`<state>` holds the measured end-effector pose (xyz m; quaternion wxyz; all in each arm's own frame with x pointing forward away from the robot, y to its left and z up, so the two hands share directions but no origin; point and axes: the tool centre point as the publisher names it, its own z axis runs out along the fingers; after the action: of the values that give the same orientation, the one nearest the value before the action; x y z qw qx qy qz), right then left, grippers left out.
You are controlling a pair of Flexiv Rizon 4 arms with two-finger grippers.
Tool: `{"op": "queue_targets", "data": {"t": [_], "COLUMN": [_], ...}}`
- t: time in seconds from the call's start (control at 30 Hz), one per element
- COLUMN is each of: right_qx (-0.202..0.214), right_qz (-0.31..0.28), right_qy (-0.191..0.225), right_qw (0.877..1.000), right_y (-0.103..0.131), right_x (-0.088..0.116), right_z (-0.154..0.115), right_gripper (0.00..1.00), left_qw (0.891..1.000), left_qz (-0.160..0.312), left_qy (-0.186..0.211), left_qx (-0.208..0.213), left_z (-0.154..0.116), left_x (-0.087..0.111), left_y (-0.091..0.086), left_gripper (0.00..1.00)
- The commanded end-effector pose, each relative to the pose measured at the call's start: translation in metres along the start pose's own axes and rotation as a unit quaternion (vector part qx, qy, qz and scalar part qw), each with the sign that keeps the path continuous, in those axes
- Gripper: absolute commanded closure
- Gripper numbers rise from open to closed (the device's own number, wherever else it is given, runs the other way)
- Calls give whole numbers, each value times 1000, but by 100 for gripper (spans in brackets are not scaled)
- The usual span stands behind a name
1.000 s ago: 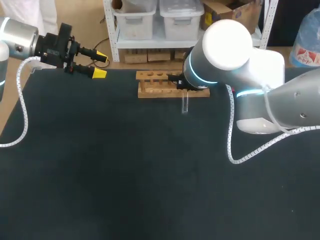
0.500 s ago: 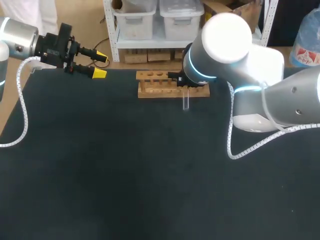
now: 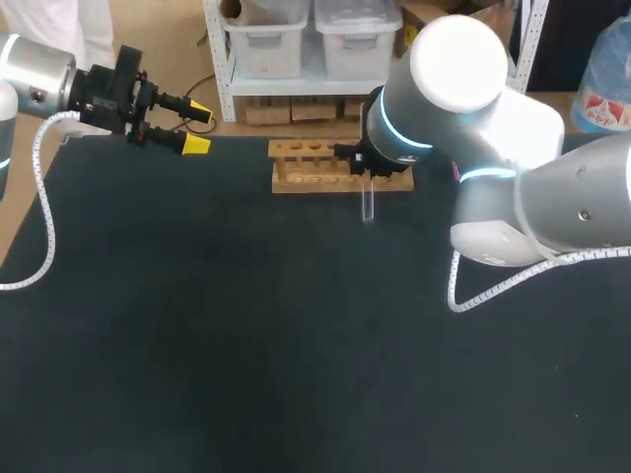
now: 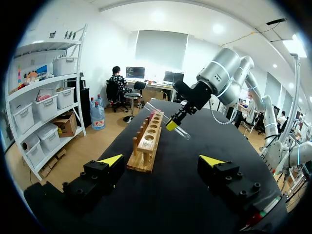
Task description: Grasp the test tube, adjust it, and insert it.
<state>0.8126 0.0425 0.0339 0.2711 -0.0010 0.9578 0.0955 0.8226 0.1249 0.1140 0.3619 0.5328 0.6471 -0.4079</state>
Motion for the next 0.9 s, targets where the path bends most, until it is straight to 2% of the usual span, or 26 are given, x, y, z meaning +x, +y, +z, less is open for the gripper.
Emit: {"op": "queue_targets", "data": {"t": [0.03,0.53,0.77,0.9], "right_qx": [-5,-12,-14,-13], "right_qz": [-2,-2,1,4], "right_qy": [22,32,7,-27], "right_qw": [1000,999,1000,1000], "right_y": [0,2,11,13], "right_x": [-2,2,2,-1], "right_z": [3,0,-23,-41], "right_gripper": [100,100,100,100], "left_qw": [1000,1000,1000,1000], "left_qz": [1,1,1,1], "left_qy": [-1,-1,-1,-1], "left_qx": [-1,-1,-1,-1], "left_z": [0,0,0,0], "left_x": [1,1,1,1], "left_y": [-1,-1,-1,-1], "left_gripper": [0,0,0,0]}}
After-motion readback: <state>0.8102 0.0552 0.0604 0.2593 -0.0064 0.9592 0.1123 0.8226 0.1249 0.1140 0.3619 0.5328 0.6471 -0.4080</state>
